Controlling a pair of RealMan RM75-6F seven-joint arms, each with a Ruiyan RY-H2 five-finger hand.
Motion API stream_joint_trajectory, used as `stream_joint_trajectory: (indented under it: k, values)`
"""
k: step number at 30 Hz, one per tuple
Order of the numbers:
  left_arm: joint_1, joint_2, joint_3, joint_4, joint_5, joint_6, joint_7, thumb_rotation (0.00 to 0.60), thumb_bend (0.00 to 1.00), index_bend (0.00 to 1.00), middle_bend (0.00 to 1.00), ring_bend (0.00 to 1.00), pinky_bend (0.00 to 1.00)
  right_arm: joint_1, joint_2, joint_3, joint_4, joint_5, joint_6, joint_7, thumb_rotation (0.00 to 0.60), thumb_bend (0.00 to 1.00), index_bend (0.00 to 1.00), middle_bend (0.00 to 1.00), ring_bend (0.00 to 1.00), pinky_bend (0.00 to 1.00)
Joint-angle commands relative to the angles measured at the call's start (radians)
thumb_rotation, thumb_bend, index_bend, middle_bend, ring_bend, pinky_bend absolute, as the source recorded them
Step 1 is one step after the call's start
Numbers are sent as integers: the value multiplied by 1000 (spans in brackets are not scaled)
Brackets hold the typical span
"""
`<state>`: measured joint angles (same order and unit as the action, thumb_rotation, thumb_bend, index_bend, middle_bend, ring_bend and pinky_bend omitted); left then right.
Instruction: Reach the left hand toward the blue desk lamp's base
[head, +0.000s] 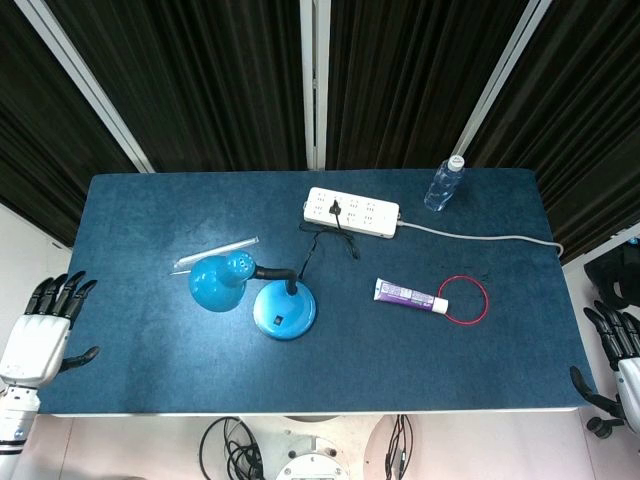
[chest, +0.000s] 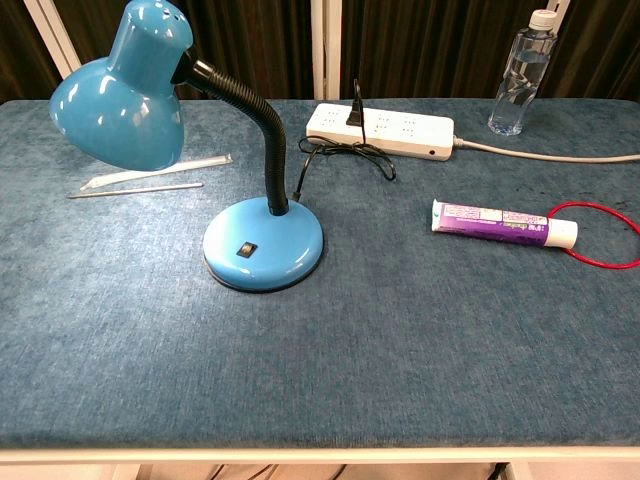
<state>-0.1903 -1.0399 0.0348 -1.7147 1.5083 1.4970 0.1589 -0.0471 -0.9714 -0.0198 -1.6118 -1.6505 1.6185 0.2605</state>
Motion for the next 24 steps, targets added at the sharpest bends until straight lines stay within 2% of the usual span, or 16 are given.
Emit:
stream_joint_trajectory:
  k: [1, 15, 24]
  values:
    - [10, 5, -1, -8, 12, 6, 4, 600, 100, 74, 0, 0, 18, -1, 0, -1, 2, 1, 0, 2, 600, 315, 0, 0, 0, 0]
    - [23, 0, -7, -24, 47, -3, 9, 600, 100, 61, 0, 0, 6, -2, 1, -4, -3, -10, 7, 5, 600, 317, 0, 0, 0, 0]
    - [18, -30, 2, -13, 40, -60, 22, 600, 106, 55, 0, 0, 15, -5, 3, -6, 7, -5, 8, 18, 600, 318, 0, 0, 0, 0]
